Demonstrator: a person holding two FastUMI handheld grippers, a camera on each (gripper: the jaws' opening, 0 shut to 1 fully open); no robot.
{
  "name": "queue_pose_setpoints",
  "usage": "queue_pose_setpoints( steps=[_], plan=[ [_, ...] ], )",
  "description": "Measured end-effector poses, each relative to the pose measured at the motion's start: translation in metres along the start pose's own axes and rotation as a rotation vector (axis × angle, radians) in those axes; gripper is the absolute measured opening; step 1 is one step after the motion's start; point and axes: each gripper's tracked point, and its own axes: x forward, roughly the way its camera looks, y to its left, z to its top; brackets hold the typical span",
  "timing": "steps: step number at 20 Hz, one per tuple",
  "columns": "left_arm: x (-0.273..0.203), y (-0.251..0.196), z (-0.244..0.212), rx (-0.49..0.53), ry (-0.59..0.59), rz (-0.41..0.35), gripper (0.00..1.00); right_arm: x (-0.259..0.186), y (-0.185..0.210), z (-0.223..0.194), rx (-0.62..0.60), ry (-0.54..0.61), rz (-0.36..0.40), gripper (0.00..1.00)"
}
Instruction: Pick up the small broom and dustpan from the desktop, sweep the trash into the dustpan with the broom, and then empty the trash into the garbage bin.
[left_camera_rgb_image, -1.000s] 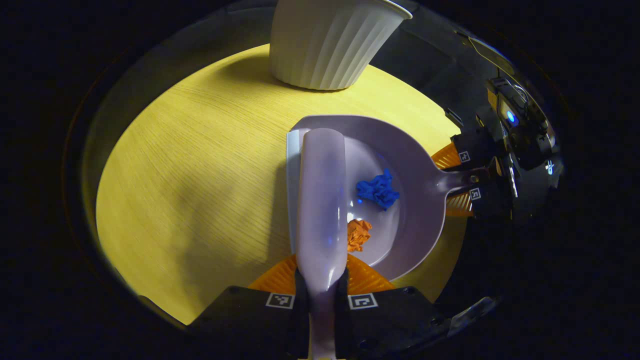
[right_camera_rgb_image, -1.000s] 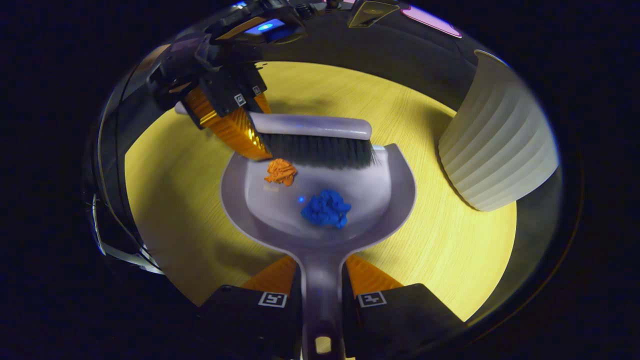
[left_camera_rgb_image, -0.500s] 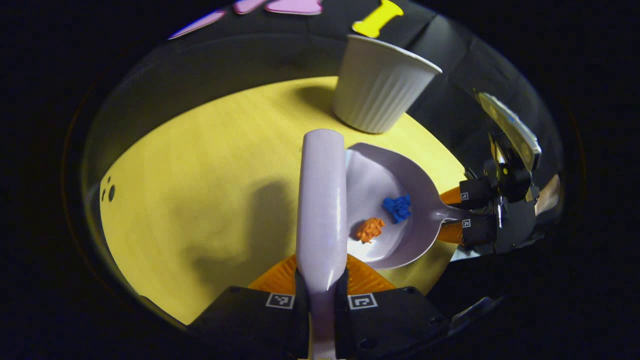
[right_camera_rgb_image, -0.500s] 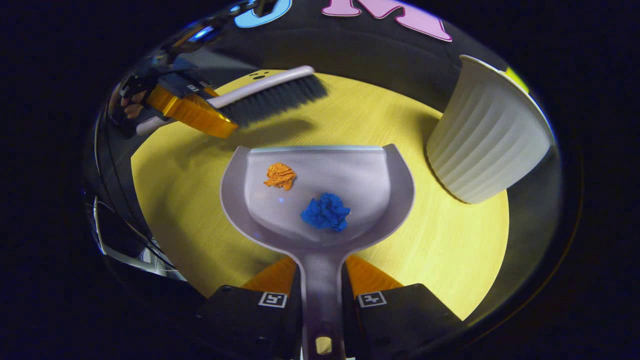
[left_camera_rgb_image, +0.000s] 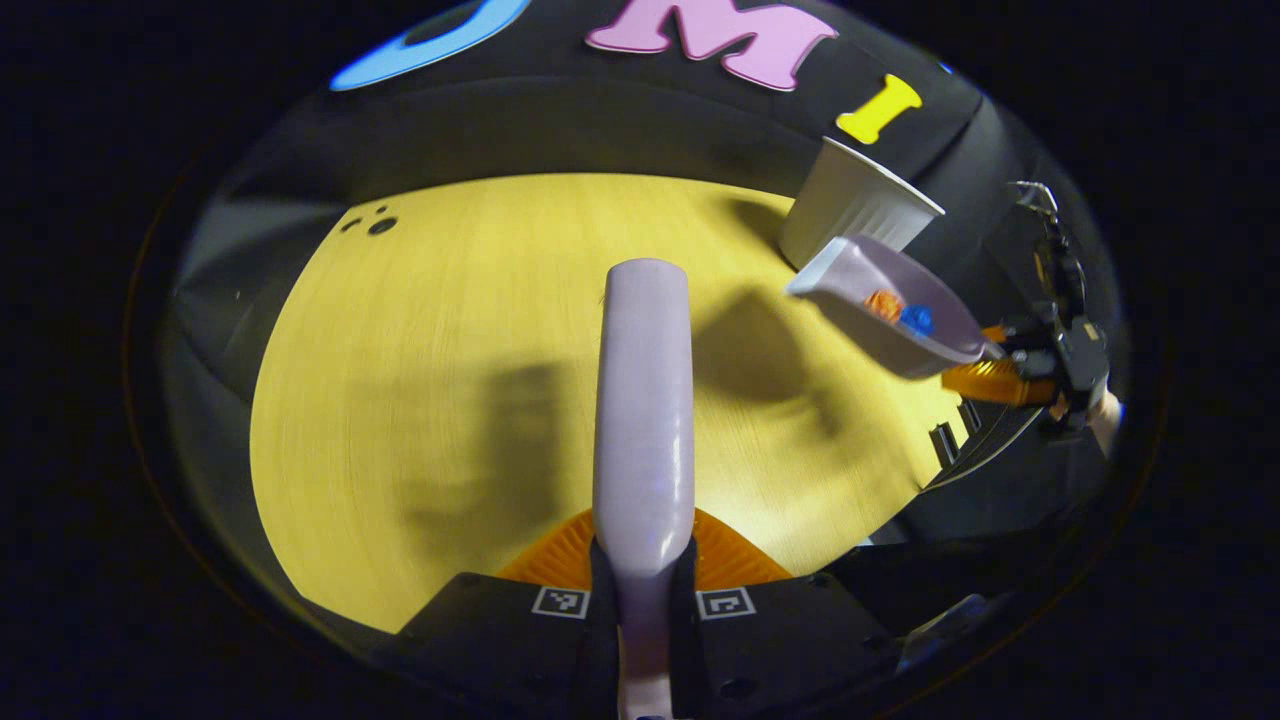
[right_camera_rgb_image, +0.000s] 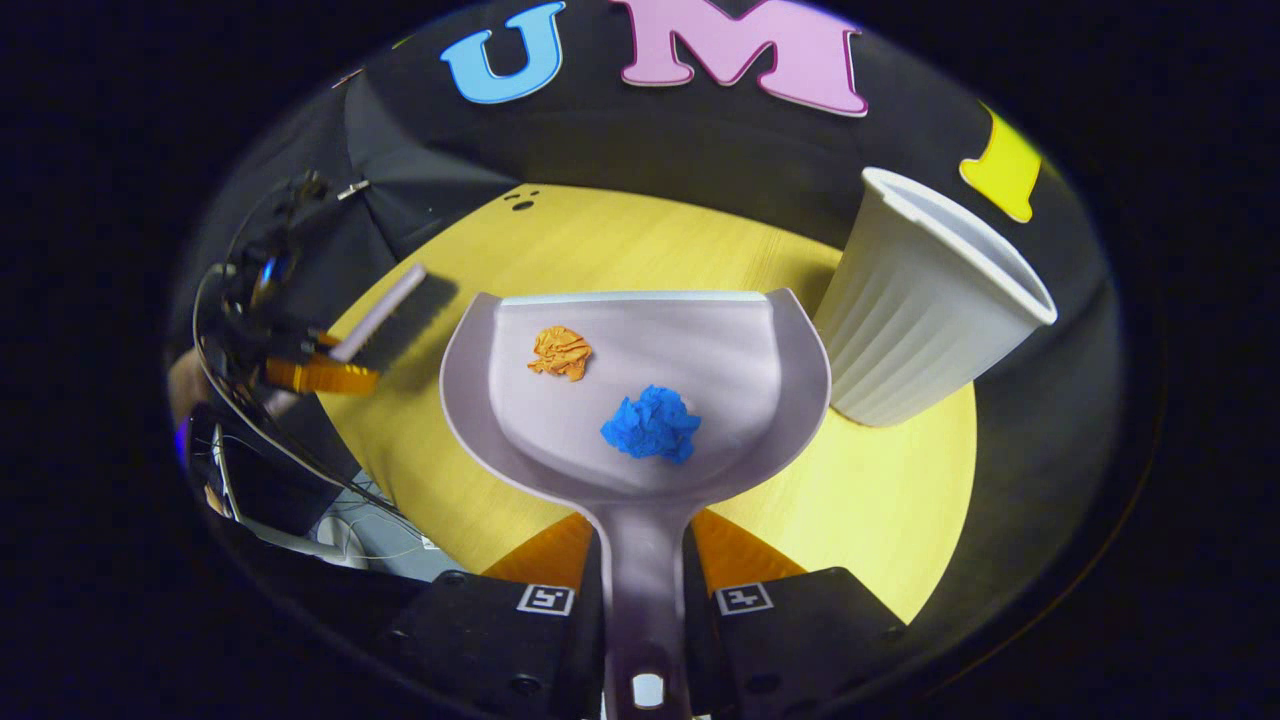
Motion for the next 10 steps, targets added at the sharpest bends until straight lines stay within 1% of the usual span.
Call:
queue_pose_setpoints(
  steps=[2, 3, 6, 8, 10],
  plan=[
    [-0.019, -0.002, -0.023, -0.035, -0.002, 0.003, 0.24, -0.012, -0.001, 0.006, 0.005, -0.023, 0.005, 0.36],
    [-0.034, -0.007, -0.022, -0.049, -0.006, 0.003, 0.24, -0.016, -0.003, 0.009, 0.010, -0.031, 0.012, 0.36],
    [-0.041, -0.009, -0.030, -0.075, -0.022, 0.004, 0.24, -0.031, -0.008, 0.018, 0.050, -0.059, 0.016, 0.36],
    [-0.045, -0.008, -0.030, -0.082, -0.033, 0.008, 0.24, -0.040, -0.017, 0.024, 0.092, -0.075, 0.004, 0.36],
    [-0.050, -0.006, -0.030, -0.089, -0.042, 0.015, 0.24, -0.043, -0.023, 0.031, 0.125, -0.092, -0.027, 0.36]
  ],
)
